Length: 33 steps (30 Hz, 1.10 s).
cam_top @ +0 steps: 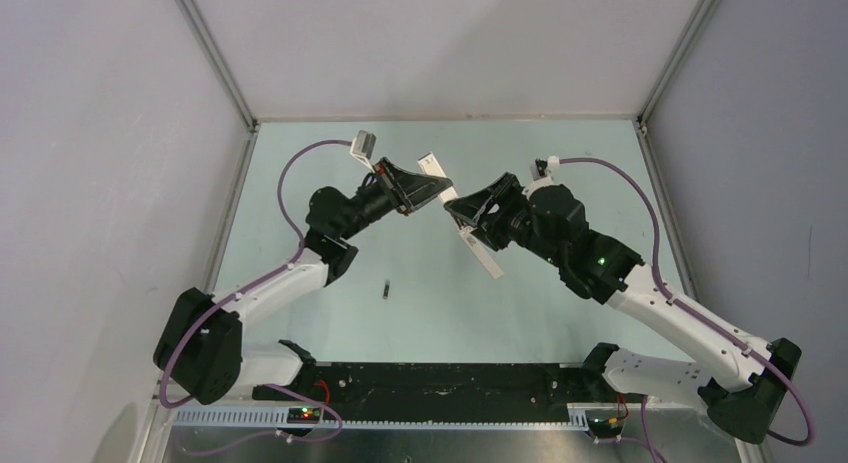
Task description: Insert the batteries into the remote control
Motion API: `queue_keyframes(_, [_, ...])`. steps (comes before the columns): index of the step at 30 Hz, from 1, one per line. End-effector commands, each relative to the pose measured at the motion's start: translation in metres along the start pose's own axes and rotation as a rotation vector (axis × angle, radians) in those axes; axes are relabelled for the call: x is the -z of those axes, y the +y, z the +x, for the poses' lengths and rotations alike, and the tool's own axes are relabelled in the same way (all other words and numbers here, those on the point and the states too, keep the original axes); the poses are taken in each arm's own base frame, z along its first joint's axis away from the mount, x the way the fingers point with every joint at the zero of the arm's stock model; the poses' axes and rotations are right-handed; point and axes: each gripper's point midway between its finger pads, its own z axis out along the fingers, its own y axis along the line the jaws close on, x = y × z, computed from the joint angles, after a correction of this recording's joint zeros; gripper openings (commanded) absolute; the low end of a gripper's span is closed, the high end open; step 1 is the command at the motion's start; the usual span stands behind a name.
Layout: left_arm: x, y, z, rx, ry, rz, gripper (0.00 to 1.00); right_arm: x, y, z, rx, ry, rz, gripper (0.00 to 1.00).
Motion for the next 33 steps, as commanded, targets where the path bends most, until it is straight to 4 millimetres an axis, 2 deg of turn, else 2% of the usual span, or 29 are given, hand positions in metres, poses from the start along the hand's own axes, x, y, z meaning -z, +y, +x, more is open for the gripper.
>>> queue_keyframes(1, [0.000,-0.030,-0.010,-0.021,-0.035,0.070,0.00,0.002,0.015,0.004,0.038,0.022,-0.066,0.46])
queue_keyframes(4, [-0.001,-0.038,-0.011,0.030,-0.034,0.082,0.00,0.002,0.016,0.006,0.050,0.036,-0.080,0.35])
queue_keyframes(8, [-0.001,-0.042,-0.012,0.081,-0.027,0.077,0.00,-0.003,0.015,0.013,0.063,0.074,-0.094,0.32])
queue_keyframes(16, [0.001,-0.050,-0.010,0.128,0.012,0.080,0.00,-0.006,0.004,0.023,0.098,0.143,-0.072,0.33])
queue_keyframes(22, [0.004,-0.061,-0.010,0.161,0.018,0.098,0.00,-0.004,-0.006,0.020,0.136,0.133,-0.037,0.34])
queue_keyframes(24, [0.005,-0.062,-0.010,0.162,0.019,0.099,0.00,-0.002,-0.003,0.018,0.144,0.125,-0.050,0.37])
queue_keyframes(26, [0.005,-0.060,-0.010,0.160,0.020,0.096,0.00,0.000,0.003,0.018,0.148,0.124,-0.076,0.47])
queue_keyframes(28, [0.005,-0.057,-0.008,0.149,0.028,0.089,0.00,0.003,0.013,0.018,0.152,0.133,-0.124,0.68])
queue_keyframes(30, [0.006,-0.053,-0.007,0.133,0.036,0.082,0.00,0.008,0.025,0.016,0.172,0.133,-0.177,0.80])
queue_keyframes(33, [0.010,-0.044,-0.010,0.078,0.036,0.054,0.00,0.020,0.039,0.012,0.224,0.119,-0.249,0.87])
